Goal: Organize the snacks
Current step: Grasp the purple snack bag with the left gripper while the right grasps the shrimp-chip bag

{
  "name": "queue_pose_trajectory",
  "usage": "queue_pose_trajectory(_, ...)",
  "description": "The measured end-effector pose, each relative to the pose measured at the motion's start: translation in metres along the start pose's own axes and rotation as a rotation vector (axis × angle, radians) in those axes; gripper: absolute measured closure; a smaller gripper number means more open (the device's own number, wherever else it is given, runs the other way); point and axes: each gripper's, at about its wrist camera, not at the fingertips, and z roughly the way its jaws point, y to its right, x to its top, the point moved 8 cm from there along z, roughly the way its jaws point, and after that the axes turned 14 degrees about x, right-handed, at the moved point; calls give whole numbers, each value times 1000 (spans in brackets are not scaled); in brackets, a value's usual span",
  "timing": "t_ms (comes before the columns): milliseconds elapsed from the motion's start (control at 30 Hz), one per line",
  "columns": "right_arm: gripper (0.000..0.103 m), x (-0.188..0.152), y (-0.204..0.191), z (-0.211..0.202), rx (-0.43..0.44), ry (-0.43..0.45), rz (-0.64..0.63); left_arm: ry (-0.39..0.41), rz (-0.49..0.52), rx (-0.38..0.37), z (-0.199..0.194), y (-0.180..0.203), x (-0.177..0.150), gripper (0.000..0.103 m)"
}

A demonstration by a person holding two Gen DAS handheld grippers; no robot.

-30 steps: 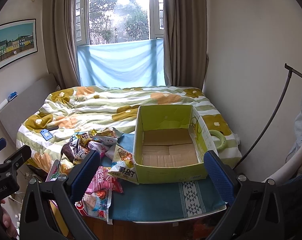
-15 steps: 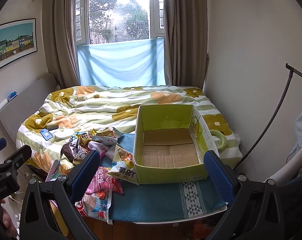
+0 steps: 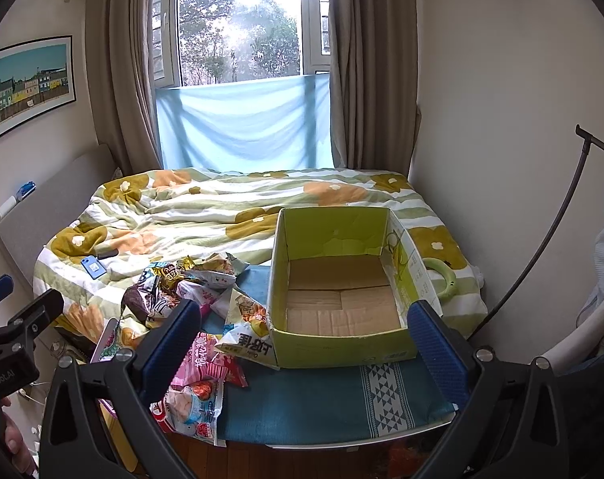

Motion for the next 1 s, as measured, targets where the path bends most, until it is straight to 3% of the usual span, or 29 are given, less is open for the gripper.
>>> queue_pose_trajectory(167, 0, -2, -7, 8, 24, -42, 4, -56, -11, 46, 11, -17, -4, 0)
queue_pose_trajectory(333, 0, -12, -15, 32, 82, -96, -16, -133, -4, 75, 38, -50, -31, 0)
queue_pose_trajectory(633, 0, -72, -46, 96, 174, -276, 100, -345, 68, -39, 130, -91, -105, 0)
queue_pose_trajectory(1000, 0, -165, -78, 173, 310, -488, 296, -501, 197, -183, 210, -70, -166, 0)
